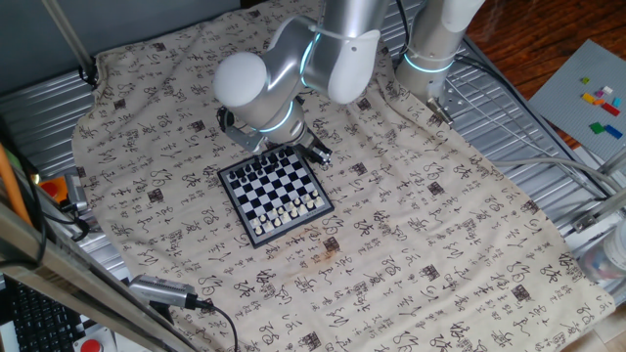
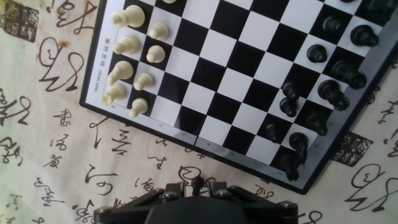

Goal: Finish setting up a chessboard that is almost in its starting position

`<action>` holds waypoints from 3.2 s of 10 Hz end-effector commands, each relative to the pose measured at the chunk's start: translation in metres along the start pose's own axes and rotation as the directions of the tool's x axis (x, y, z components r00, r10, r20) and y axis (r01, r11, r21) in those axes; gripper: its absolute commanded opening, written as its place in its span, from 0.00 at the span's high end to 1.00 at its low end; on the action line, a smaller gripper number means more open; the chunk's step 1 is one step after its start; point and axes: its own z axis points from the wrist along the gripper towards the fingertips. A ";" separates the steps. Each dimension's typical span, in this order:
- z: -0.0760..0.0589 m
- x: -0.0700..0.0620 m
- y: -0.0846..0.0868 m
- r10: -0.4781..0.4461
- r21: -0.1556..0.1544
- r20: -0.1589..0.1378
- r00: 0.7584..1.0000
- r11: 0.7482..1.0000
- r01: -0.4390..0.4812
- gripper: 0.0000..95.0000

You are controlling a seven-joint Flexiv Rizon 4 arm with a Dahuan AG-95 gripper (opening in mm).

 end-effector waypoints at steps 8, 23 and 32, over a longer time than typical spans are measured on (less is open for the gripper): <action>0.005 -0.003 0.004 -0.030 0.009 -0.006 1.000 1.000 0.030 0.80; 0.000 0.000 0.001 -0.045 0.010 -0.012 0.999 0.999 0.045 1.00; -0.006 0.004 -0.004 -0.073 -0.005 -0.054 0.996 0.997 0.073 1.00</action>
